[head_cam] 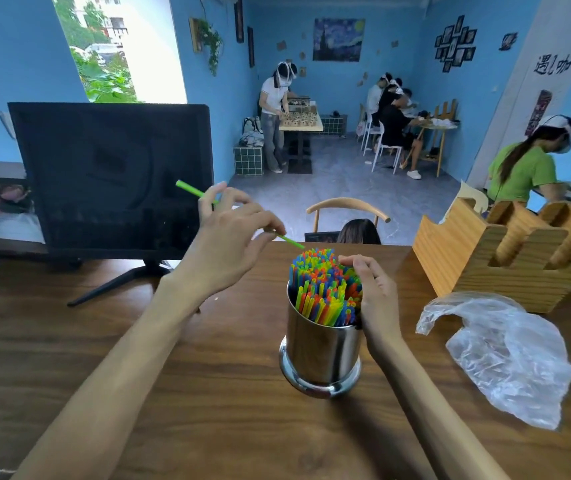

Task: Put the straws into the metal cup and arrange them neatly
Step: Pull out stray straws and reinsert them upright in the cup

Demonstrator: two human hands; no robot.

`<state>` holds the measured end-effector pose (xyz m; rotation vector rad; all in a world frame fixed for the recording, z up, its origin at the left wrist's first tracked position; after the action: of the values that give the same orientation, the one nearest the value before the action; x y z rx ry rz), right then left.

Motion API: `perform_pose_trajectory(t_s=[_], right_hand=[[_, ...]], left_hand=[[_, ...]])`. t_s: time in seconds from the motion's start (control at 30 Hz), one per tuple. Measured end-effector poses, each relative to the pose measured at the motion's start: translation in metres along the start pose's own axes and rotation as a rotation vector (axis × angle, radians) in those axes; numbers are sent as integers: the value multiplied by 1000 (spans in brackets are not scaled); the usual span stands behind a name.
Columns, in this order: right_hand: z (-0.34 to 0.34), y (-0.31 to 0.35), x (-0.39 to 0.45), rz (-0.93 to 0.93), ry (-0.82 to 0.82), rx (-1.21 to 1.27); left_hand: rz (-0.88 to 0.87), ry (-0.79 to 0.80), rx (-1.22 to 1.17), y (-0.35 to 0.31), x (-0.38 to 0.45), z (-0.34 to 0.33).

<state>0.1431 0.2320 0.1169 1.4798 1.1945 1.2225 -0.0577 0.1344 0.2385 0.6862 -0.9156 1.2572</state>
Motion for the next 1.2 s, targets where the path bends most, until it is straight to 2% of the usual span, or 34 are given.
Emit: perform_pose_trajectory(t_s=[0.1,0.23,0.37,0.53,0.63,0.83,0.97,1.07,1.2], right_hand=[[-1,4,-1,3,25,-11],[-3,7,-1,18,49,-45],[-4,7,0,2,69,-47],[-8,7,1,81,127,-160],[-7,11,0,87,129,-168],[-4,9,0,65,112,-174],[-2,8,-2,41,94,-117],[1,7,-2,43,47,-12],[-2,5,-3,13,42,69]], left_hand=[[-239,-6,109,-38,18,3],[-487,68,190,-71,22,-16],[-606,154,222,-87,18,-36],[-588,116,178,-83,12,-51],[-435,125,57,-69,2,-59],[69,157,-315,-30,-5,-49],[352,125,-378,5,-19,-36],[604,161,-475,5,-51,-50],[893,127,-786,-18,-84,-80]])
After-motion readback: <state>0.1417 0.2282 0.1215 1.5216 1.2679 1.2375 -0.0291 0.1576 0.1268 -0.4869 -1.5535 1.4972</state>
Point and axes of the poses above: each hand's wrist, its own x-axis towards the middle knuckle, its own z-axis out of the back of the hand, y = z × x, the point moved 7 cm from there along x, towards the middle knuckle, and after that the axes turned 15 degrees about -y, right-handed, at the moved point
